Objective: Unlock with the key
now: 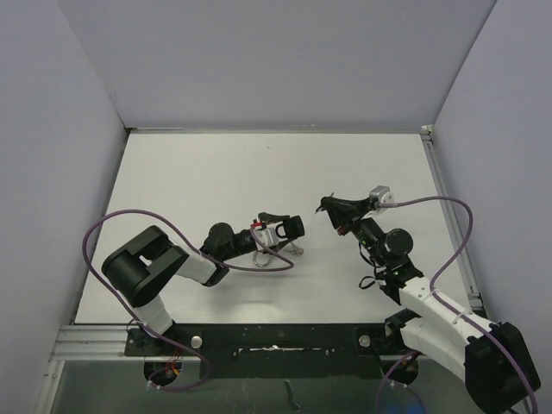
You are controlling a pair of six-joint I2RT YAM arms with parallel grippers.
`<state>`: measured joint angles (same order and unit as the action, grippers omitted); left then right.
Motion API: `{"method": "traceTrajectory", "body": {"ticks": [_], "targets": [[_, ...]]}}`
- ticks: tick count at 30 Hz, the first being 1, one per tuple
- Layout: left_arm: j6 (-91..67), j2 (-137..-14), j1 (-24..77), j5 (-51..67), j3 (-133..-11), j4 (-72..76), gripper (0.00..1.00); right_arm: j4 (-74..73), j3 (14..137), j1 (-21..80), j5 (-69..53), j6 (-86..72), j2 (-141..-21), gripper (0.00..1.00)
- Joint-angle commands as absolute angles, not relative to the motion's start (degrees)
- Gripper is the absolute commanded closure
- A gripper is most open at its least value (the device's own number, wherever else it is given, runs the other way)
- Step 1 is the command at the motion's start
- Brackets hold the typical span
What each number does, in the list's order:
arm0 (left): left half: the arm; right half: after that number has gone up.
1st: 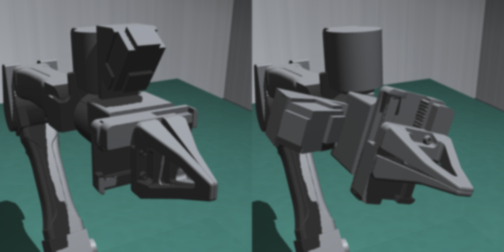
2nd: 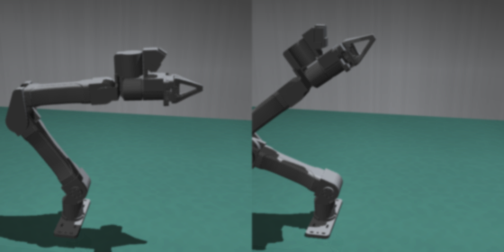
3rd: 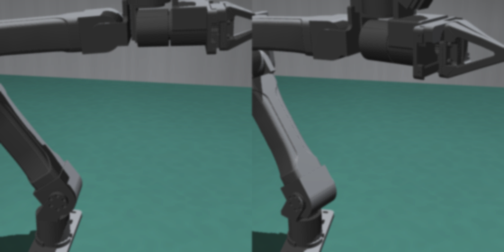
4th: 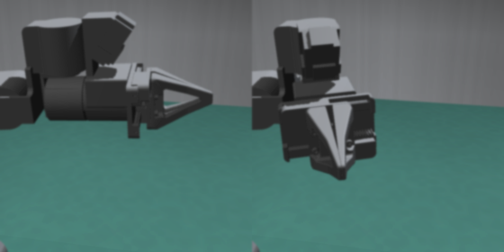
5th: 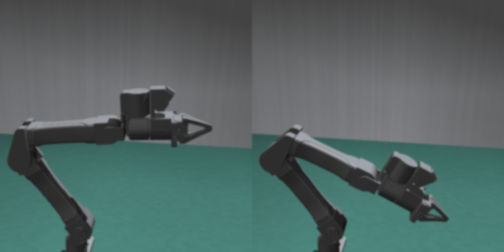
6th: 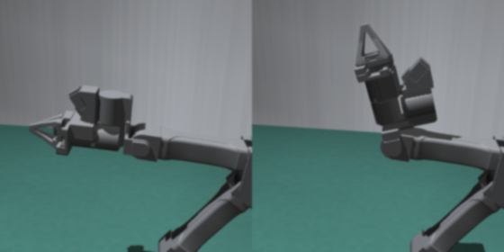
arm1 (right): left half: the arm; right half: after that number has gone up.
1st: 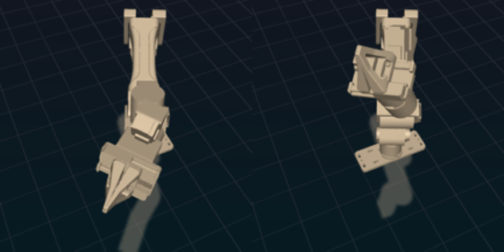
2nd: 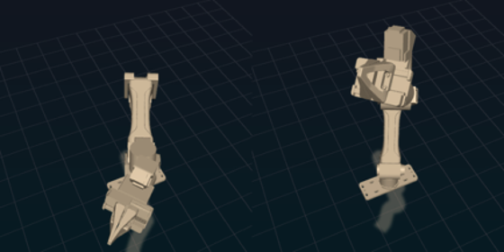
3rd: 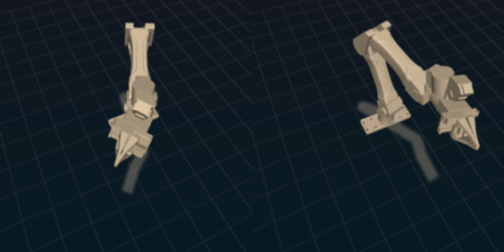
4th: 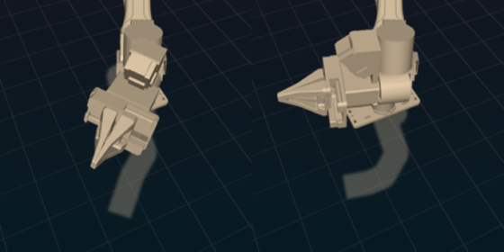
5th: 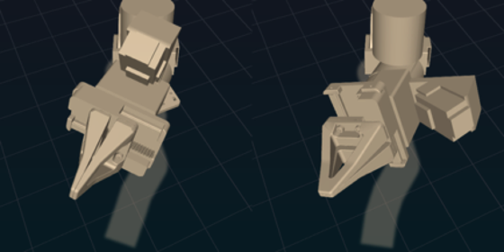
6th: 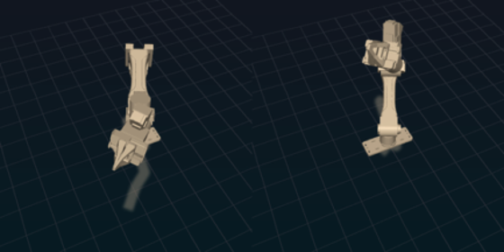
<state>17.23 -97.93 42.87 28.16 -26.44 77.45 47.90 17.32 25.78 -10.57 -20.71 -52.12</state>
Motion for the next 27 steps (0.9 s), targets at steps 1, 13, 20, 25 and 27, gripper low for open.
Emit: {"method": "traceTrajectory", "body": {"ticks": [1, 13, 20, 25, 27], "targets": [[18.3, -95.3, 42.0, 29.6, -29.9, 86.7, 1.00, 53.2, 17.0, 26.3, -11.1, -19.8, -50.2, 1.00], [18.2, -96.1, 41.5, 29.9, -31.2, 86.7, 1.00, 59.4, 16.3, 27.5, -13.8, -22.2, -53.8, 1.00], [15.3, -95.4, 41.5, 26.3, -31.6, 86.7, 1.00, 63.2, 16.8, 29.3, -12.1, -22.0, -56.4, 1.00], [15.0, -94.5, 41.5, 24.0, -31.2, 86.7, 1.00, 63.9, 18.1, 30.9, -11.4, -20.9, -57.2, 1.00], [15.1, -93.9, 41.5, 23.6, -30.8, 86.7, 1.00, 63.5, 18.6, 32.0, -10.6, -19.9, -57.5, 1.00]]}}
